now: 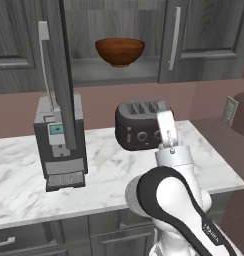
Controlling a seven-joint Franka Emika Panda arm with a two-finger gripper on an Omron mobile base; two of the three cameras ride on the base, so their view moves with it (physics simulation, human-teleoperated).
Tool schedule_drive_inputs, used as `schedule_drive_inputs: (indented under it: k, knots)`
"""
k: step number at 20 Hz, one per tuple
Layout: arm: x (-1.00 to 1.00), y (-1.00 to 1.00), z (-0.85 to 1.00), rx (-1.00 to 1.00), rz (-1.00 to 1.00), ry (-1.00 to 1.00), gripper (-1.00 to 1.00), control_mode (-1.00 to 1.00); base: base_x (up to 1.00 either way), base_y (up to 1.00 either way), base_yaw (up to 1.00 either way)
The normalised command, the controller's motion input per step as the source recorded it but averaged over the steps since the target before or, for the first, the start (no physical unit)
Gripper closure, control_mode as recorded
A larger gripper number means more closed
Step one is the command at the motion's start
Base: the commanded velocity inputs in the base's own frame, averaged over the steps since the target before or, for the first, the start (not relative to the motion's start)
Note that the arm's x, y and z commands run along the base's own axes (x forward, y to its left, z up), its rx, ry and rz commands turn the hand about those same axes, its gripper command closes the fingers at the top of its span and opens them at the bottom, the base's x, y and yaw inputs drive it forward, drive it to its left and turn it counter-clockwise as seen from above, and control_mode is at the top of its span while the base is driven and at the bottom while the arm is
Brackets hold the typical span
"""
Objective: Open the cabinet. Pick the bowls from the counter and place them in the cabinet. Then close the cabinet.
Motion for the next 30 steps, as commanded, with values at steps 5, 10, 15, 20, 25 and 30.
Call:
schedule_drive_inputs:
  k: [5,10,15,20,25,30]
  knots:
    - [-0.73,0.08,0.14,0.00,0.00,0.06,-1.00,-1.00,0.00,0.00,0.00]
    - [-0.88,0.32,0.09,0.00,0.00,0.02,-1.00,-1.00,0.00,0.00,0.00]
    - [-0.84,0.50,0.13,0.00,0.00,0.01,-1.00,-1.00,0.00,0.00,0.00]
    - [-0.73,0.57,0.18,0.00,0.00,0.01,-1.00,-1.00,0.00,0.00,0.00]
    - [-0.63,0.66,0.21,-0.01,0.00,0.01,-1.00,-1.00,0.00,0.00,0.00]
    - [-0.50,0.67,0.20,-0.04,0.00,0.04,-1.00,-1.00,0.00,0.00,0.00]
